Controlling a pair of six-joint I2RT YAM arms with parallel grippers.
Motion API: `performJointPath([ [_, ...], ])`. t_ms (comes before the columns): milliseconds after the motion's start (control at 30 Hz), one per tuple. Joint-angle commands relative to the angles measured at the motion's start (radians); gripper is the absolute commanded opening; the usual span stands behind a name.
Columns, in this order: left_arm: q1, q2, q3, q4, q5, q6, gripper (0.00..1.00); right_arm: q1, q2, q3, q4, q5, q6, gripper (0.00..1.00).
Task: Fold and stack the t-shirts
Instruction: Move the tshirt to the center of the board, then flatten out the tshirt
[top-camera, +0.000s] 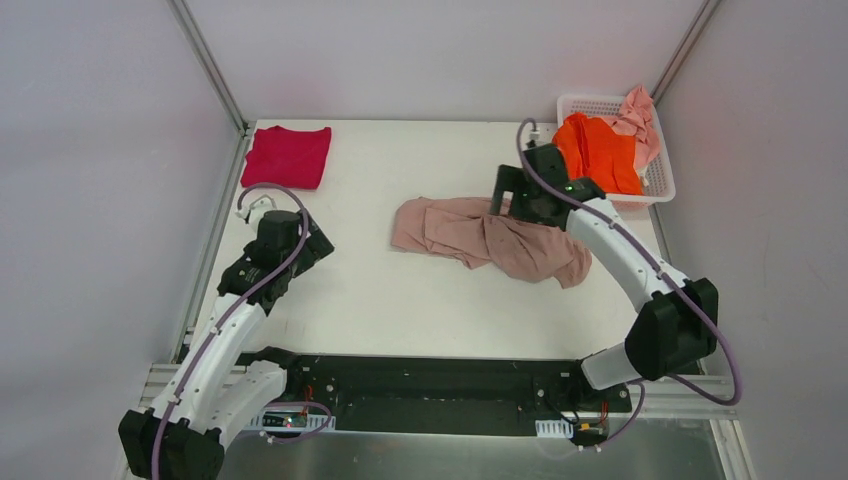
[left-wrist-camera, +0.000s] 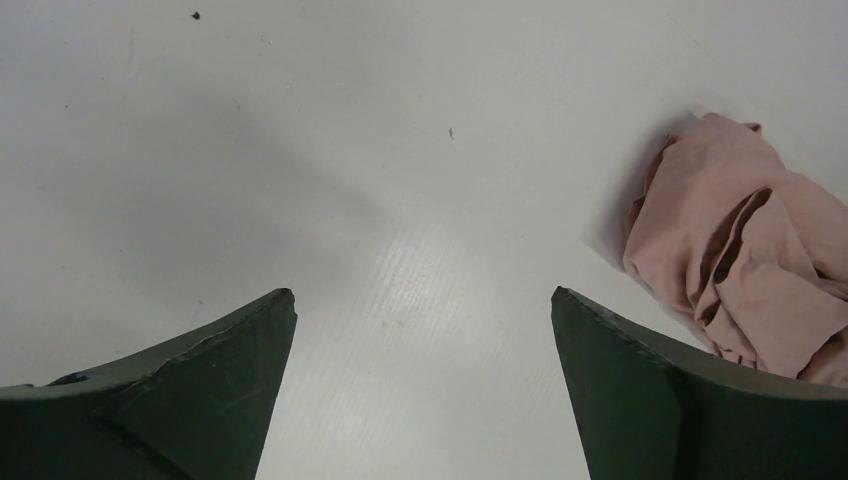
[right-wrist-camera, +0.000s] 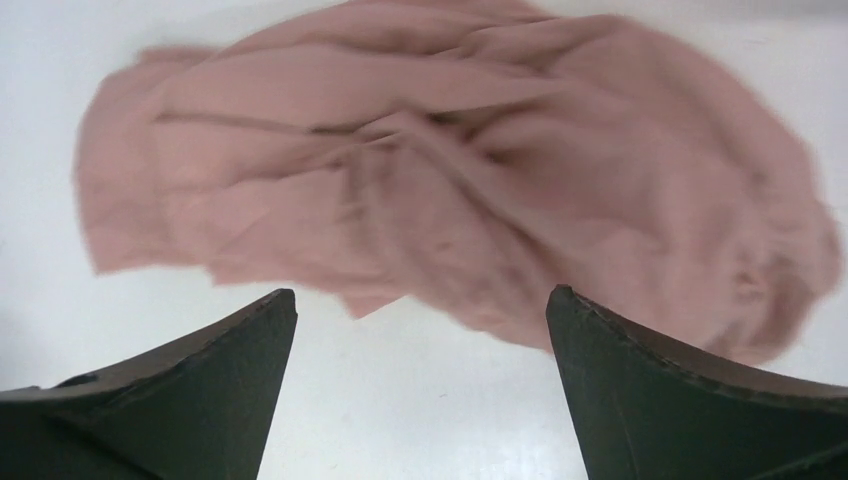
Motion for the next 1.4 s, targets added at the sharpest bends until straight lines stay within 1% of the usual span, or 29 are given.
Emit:
performJointPath([
  [0, 0.003, 0.051, 0.014, 0.050, 0.113, -0.008, 1.00, 0.191, -0.023, -0.040, 0.152, 0.053, 0.030, 0.99],
  [33, 0.003, 0.067, 0.012, 0.071, 0.150, -0.001, 1.00, 0.246, 0.003, -0.049, 0.191, 0.049, 0.037, 1.00],
  [100, 0.003, 0.102, 0.009, 0.103, 0.201, 0.007, 1.00, 0.317, 0.077, -0.031, 0.247, 0.066, 0.042, 1.00],
  [200, 0.004, 0.148, 0.012, 0.118, 0.231, 0.008, 1.00, 0.393, 0.234, 0.070, 0.275, 0.104, 0.065, 0.99],
  [367, 0.003, 0.187, 0.005, 0.128, 0.264, 0.008, 1.00, 0.440, 0.457, 0.230, 0.246, 0.224, 0.110, 0.99],
  [433, 0.003, 0.192, -0.001, 0.133, 0.277, 0.009, 1.00, 0.440, 0.512, 0.266, 0.233, 0.261, 0.126, 0.97],
  [533, 0.003, 0.198, -0.010, 0.139, 0.284, 0.013, 1.00, 0.442, 0.552, 0.281, 0.233, 0.310, 0.137, 0.92],
  [633, 0.003, 0.208, -0.012, 0.150, 0.294, 0.013, 1.00, 0.442, 0.560, 0.268, 0.236, 0.360, 0.140, 0.81],
  [667, 0.004, 0.213, -0.012, 0.157, 0.299, 0.013, 1.00, 0.441, 0.558, 0.259, 0.239, 0.367, 0.139, 0.74],
  [700, 0.004, 0.219, -0.012, 0.171, 0.299, 0.012, 1.00, 0.442, 0.552, 0.248, 0.243, 0.370, 0.140, 0.65],
  [733, 0.004, 0.225, -0.013, 0.183, 0.318, 0.010, 1.00, 0.441, 0.545, 0.238, 0.247, 0.366, 0.141, 0.59],
  [767, 0.004, 0.235, -0.013, 0.197, 0.332, 0.008, 1.00, 0.442, 0.535, 0.225, 0.257, 0.358, 0.144, 0.57],
  [833, 0.003, 0.263, -0.009, 0.225, 0.361, 0.004, 1.00, 0.441, 0.511, 0.198, 0.279, 0.345, 0.145, 0.56],
  [900, 0.003, 0.299, -0.004, 0.267, 0.407, -0.002, 1.00, 0.442, 0.487, 0.174, 0.296, 0.341, 0.144, 0.52],
  [1033, -0.018, 0.425, 0.027, 0.357, 0.482, -0.016, 1.00, 0.440, 0.449, 0.142, 0.308, 0.355, 0.143, 0.32],
  [1200, -0.075, 0.629, 0.150, 0.398, 0.524, -0.005, 1.00, 0.440, 0.424, 0.114, 0.311, 0.353, 0.140, 0.08],
  [1233, -0.085, 0.667, 0.176, 0.402, 0.533, -0.004, 1.00, 0.440, 0.419, 0.110, 0.311, 0.351, 0.140, 0.02],
  [1267, -0.095, 0.705, 0.202, 0.407, 0.538, -0.001, 1.00, 0.440, 0.411, 0.102, 0.312, 0.350, 0.142, 0.00],
  [1333, -0.116, 0.773, 0.248, 0.415, 0.536, 0.011, 0.99, 0.440, 0.389, 0.088, 0.314, 0.348, 0.145, 0.00],
  [1367, -0.123, 0.805, 0.270, 0.418, 0.537, 0.019, 0.97, 0.440, 0.374, 0.079, 0.318, 0.345, 0.148, 0.00],
])
